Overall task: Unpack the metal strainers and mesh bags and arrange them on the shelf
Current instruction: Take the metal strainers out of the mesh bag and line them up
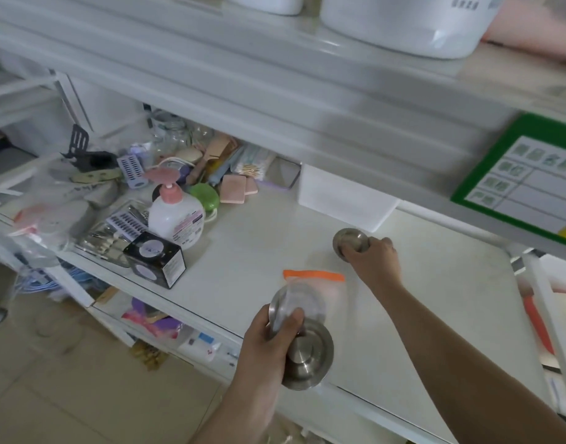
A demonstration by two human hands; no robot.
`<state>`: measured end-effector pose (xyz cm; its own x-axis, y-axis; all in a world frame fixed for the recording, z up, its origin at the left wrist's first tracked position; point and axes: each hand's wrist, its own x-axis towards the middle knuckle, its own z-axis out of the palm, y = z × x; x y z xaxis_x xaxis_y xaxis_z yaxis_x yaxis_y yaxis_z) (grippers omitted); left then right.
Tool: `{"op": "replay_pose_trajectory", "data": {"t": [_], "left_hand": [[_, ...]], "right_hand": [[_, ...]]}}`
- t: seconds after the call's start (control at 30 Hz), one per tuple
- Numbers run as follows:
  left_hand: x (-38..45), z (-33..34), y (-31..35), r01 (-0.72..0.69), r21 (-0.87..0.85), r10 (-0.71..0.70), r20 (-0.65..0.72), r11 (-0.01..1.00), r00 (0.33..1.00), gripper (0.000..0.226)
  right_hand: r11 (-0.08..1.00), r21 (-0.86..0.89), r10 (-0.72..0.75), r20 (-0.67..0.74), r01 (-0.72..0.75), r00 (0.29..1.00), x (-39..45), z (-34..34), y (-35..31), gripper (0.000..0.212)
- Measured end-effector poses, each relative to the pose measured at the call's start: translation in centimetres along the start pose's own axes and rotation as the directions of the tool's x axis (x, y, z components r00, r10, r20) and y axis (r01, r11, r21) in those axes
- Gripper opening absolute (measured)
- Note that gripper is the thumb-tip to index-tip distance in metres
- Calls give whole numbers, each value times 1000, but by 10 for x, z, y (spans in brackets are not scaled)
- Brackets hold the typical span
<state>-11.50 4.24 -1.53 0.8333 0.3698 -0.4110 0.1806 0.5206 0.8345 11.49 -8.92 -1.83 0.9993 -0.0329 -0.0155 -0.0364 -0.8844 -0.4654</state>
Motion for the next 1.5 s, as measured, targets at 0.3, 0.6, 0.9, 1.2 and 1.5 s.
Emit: {"op": "replay_pose_trajectory", "data": {"t": [0.3,0.6,0.9,1.2,1.5], "left_hand": [[-3,-4,20,-16,-57,15,-14,998,1000,9],[3,2,31,-74,-30,73,-32,997,997,26],[5,22,27,-151,79,154,-29,985,988,20],[4,27,22,-119,5,119,-56,993,991,22],[6,-7,30,-166,31,169,-139,986,976,20]], "right_hand": [[983,-182,-10,-5,9,1000,5,26,-10,58],[920,381,-26,-185,96,982,-59,-29,-28,33],[842,521,-273,190,139,943,-189,-55,-18,29],[698,716,-91,109,-15,990,-194,-66,-1,26],[720,681,134,55,-135,989,-100,-40,35,34]]}}
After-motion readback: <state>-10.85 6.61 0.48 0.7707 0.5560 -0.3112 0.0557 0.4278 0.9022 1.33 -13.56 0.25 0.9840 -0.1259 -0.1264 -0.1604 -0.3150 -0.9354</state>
